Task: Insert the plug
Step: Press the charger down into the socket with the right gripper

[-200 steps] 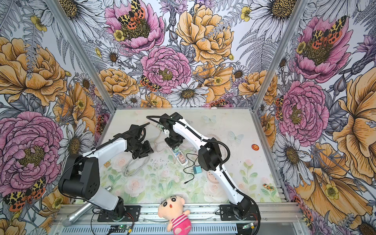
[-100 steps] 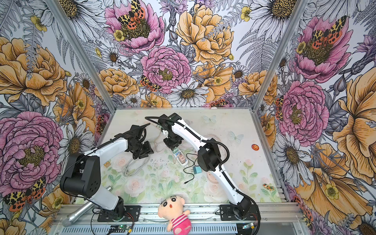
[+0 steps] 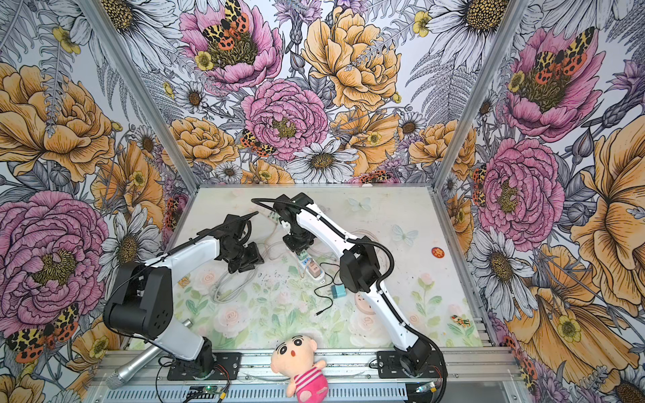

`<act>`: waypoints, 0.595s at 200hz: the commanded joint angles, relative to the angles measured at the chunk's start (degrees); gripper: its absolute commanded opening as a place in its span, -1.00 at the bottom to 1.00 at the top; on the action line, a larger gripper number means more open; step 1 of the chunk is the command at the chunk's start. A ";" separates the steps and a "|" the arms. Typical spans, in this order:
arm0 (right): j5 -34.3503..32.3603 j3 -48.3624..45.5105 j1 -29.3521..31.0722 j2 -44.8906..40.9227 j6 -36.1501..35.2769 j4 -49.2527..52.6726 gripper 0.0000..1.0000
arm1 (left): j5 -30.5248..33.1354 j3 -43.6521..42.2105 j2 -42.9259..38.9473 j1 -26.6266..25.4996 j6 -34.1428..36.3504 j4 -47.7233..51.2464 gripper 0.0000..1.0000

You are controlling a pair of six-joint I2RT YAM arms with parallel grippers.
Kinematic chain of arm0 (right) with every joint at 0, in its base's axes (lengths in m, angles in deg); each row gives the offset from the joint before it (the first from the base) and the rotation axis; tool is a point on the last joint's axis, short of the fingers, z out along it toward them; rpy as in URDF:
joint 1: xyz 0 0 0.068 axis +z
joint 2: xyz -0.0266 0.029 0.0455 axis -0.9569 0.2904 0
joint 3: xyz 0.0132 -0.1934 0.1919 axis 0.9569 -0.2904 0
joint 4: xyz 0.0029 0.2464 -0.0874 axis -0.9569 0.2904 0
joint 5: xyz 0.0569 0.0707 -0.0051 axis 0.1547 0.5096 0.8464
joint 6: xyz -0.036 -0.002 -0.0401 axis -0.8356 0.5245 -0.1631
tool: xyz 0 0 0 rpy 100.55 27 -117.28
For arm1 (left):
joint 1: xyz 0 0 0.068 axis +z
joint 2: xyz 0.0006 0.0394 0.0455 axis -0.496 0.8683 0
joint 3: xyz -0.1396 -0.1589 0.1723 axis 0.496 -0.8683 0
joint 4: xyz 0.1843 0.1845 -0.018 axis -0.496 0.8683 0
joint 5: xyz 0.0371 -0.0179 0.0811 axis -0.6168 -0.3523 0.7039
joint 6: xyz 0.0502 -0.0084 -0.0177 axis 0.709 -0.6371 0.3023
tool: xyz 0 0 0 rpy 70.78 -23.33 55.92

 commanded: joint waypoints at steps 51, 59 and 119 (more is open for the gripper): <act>-1.30 3.65 1.22 5.09 -1.29 3.68 -1.00 | 1.41 2.28 1.39 -1.12 -0.12 0.67 -0.14; -2.04 3.58 1.25 5.40 -1.25 3.96 -1.00 | 1.60 2.33 1.22 -1.13 -0.05 0.72 -0.15; -7.58 3.69 1.06 8.96 -1.06 7.46 -1.00 | 3.57 4.95 0.36 -1.85 -0.39 0.56 -0.15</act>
